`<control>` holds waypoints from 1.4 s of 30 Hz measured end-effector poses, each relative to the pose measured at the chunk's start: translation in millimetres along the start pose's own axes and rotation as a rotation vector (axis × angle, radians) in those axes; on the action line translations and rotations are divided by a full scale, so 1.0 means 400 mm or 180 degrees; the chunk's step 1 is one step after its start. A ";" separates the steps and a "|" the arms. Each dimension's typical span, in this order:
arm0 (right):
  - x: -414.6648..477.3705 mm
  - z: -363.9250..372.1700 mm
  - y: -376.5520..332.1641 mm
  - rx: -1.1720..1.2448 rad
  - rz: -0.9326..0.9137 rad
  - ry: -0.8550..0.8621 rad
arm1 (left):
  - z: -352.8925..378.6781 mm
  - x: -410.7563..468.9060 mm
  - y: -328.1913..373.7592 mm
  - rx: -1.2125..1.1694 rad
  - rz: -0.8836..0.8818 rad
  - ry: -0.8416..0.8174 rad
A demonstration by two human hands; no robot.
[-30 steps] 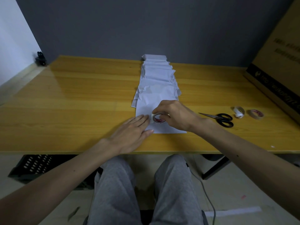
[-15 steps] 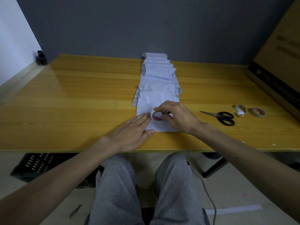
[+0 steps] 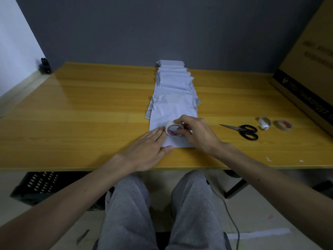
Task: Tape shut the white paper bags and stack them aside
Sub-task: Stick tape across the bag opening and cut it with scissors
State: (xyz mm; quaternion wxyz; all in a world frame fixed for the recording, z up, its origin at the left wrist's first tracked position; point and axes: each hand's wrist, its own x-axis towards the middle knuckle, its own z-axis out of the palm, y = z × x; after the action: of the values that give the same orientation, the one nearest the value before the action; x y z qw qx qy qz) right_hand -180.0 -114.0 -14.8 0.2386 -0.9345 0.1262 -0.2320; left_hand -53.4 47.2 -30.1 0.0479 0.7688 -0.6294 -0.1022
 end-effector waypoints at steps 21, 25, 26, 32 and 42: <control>-0.011 -0.018 0.013 -0.0129 -0.0235 0.0088 | -0.002 0.005 -0.021 0.0162 0.0096 -0.0261; -0.014 -0.033 0.026 -0.0249 -0.0187 0.0060 | 0.004 0.008 -0.029 0.0198 0.0132 -0.0194; -0.015 -0.036 0.031 -0.0272 -0.0185 0.0066 | 0.008 0.009 -0.032 0.0201 0.0130 -0.0184; -0.020 -0.055 0.046 -0.0441 -0.0198 -0.0018 | 0.011 0.011 -0.035 0.0158 0.0150 -0.0157; -0.031 -0.092 0.043 -0.0765 -0.0216 -0.0232 | 0.004 0.010 -0.029 0.0109 0.0106 -0.0228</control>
State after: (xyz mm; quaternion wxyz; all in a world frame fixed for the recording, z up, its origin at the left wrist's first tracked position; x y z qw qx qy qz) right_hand -210.9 -138.7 0.5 0.1213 -0.9679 0.1126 -0.1891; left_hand -42.0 45.9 -34.3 0.0139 0.7548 -0.6451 -0.1180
